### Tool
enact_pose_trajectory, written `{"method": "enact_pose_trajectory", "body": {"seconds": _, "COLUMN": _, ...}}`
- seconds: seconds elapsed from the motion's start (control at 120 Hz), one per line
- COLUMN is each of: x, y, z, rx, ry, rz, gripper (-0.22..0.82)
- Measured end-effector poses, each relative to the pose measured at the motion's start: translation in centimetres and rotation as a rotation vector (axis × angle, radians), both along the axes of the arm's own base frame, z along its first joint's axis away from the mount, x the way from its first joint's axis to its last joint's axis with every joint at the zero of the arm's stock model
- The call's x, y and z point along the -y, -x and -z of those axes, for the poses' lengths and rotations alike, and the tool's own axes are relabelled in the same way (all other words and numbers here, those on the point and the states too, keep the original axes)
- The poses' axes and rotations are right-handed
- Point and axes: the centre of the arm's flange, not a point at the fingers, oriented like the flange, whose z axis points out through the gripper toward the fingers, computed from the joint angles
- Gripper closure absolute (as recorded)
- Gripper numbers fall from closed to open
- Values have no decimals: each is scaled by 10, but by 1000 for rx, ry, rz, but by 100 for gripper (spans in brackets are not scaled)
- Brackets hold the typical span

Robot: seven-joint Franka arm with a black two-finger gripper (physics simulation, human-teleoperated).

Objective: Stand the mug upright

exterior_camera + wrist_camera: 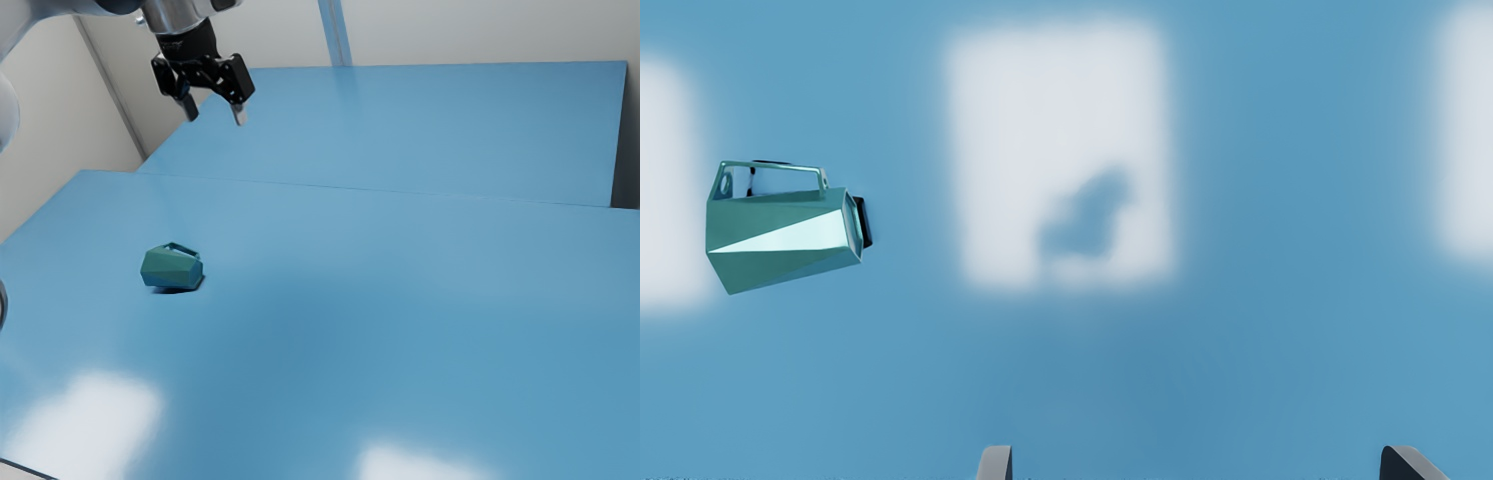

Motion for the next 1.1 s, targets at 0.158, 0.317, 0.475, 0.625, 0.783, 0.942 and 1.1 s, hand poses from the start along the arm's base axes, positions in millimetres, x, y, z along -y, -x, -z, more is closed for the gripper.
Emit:
{"method": "enact_pose_trajectory", "body": {"seconds": 0.158, "x": 1, "y": 2, "z": 5, "rx": -31, "ry": -3, "rz": 5, "gripper": 0}}
{"method": "enact_pose_trajectory", "body": {"seconds": 0.317, "x": -71, "y": -4, "z": 14, "rx": -52, "ry": 57, "rz": -109, "gripper": 0}}
{"method": "enact_pose_trajectory", "body": {"seconds": 0.475, "x": -212, "y": 16, "z": 81, "rx": -84, "ry": 294, "rz": -333, "gripper": 0}}
{"method": "enact_pose_trajectory", "body": {"seconds": 0.625, "x": -315, "y": 23, "z": 156, "rx": -50, "ry": 472, "rz": -497, "gripper": 0}}
{"method": "enact_pose_trajectory", "body": {"seconds": 0.783, "x": -364, "y": 7, "z": 234, "rx": -21, "ry": 579, "rz": -549, "gripper": 0}}
{"method": "enact_pose_trajectory", "body": {"seconds": 0.942, "x": -400, "y": 11, "z": 268, "rx": 26, "ry": 656, "rz": -556, "gripper": 0}}
{"method": "enact_pose_trajectory", "body": {"seconds": 1.1, "x": -450, "y": 39, "z": 302, "rx": 35, "ry": 751, "rz": -565, "gripper": 0}}
